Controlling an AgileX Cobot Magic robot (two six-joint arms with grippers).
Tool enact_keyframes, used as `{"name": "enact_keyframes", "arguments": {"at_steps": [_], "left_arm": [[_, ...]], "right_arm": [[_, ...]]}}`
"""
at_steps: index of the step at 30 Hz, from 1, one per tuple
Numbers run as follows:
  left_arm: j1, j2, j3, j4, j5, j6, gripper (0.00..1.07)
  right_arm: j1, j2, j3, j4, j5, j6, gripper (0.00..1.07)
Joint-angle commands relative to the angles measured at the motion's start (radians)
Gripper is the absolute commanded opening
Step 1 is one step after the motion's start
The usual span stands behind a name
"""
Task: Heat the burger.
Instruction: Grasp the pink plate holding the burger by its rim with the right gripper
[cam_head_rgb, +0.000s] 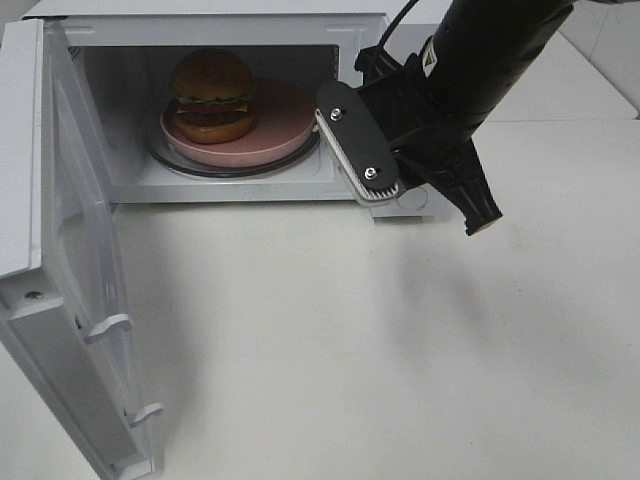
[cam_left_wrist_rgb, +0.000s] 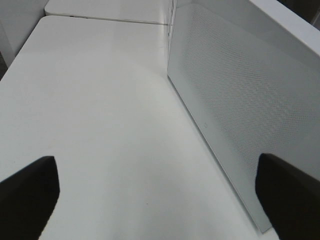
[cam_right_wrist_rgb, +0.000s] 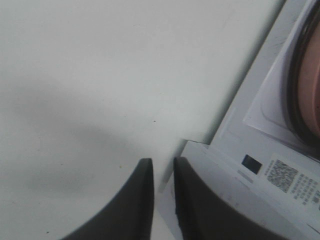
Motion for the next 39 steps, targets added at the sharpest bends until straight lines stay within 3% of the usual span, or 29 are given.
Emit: {"name": "enact_keyframes", "arguments": {"at_steps": [1, 2, 3, 6, 8, 11, 23, 39], "left_arm": [[0.004, -0.017, 0.003, -0.008, -0.009, -0.003, 1.0], [0.004, -0.017, 0.003, -0.008, -0.009, -0.003, 1.0], [0.004, -0.017, 0.003, -0.008, -0.009, -0.003, 1.0], [0.004, -0.017, 0.003, -0.008, -0.009, -0.003, 1.0], [0.004, -0.017, 0.003, -0.008, -0.009, -0.003, 1.0], [0.004, -0.017, 0.003, -0.008, -0.009, -0.003, 1.0], [0.004, -0.017, 0.003, -0.008, -0.009, -0.003, 1.0], [0.004, -0.017, 0.003, -0.008, -0.009, -0.003, 1.0]], "right_arm": [[0.005, -0.009, -0.008, -0.006, -0.06, 0.067, 0.4], [0.005, -0.009, -0.008, -0.006, -0.06, 0.067, 0.4], [0.01, -0.009, -0.008, -0.007, -0.085, 0.114, 0.54], [0.017, -0.009, -0.008, -0.015, -0.09, 0.137, 0.63], [0.039, -0.009, -0.008, -0.043, -0.105, 0.173, 0.92], [0.046, -0.002, -0.008, -0.054, -0.128, 0.178, 1.0], [0.101, 0.081, -0.031, -0.131, -0.245, 0.255, 0.97], [0.122, 0.303, -0.259, -0.142, -0.251, 0.338, 0.93]]}}
